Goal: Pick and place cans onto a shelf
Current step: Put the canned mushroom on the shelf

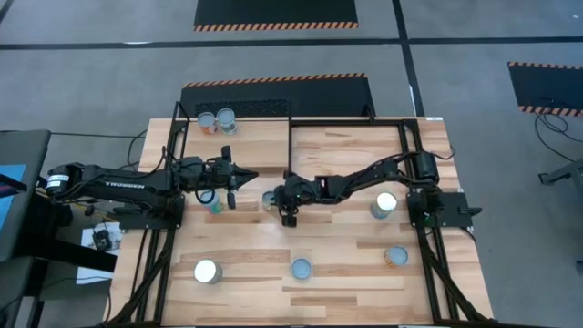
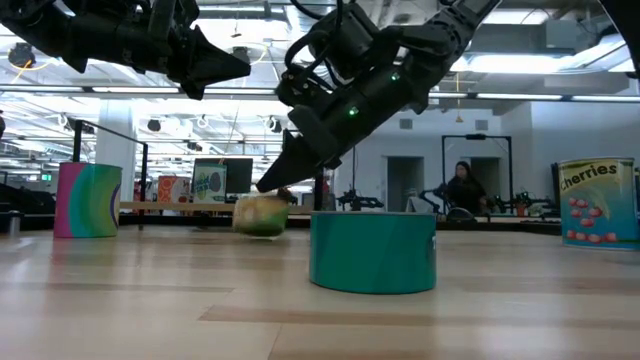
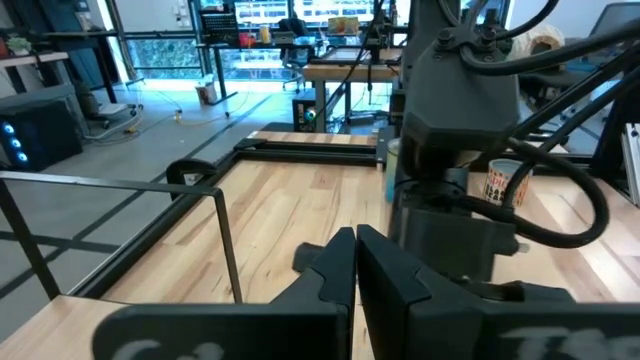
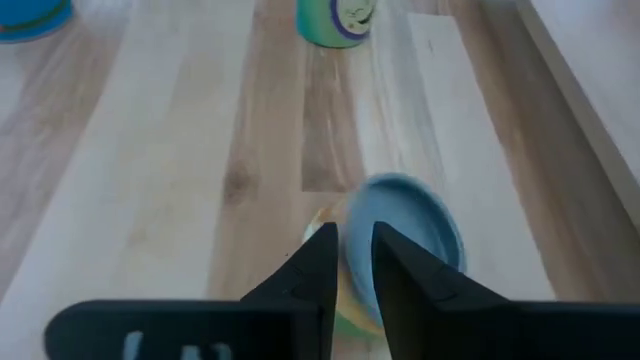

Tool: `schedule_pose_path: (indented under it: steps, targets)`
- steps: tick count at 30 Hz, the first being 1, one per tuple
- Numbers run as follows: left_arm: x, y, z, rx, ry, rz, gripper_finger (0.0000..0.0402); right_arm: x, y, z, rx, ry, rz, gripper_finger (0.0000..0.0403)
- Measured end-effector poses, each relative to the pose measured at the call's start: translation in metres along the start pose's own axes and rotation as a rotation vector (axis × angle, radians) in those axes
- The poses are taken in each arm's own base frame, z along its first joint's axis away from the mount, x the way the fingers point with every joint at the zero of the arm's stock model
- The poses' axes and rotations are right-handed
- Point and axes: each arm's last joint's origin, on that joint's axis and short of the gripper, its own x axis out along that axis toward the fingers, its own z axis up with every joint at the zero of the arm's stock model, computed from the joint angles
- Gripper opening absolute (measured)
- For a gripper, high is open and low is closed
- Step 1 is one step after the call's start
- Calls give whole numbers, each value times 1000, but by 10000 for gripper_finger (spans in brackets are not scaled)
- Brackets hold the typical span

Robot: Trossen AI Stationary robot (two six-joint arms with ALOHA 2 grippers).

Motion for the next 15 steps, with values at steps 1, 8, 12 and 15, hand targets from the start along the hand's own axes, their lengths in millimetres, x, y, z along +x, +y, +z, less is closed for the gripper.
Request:
schedule_pose_path:
  steps: [1,8,12,15]
  targets:
    - [0,0,0,0,0,0,3,0,0,0,1,0,1,94]
    - [0,0,0,0,2,0,3,-1,3,-1,-11,10,7,101]
    - [0,0,-1,0,7,0,4,-21,17,13,-93,13,40,81]
    - [0,0,-1,0,9,0,4,-42,28,21,-160,56,69,49]
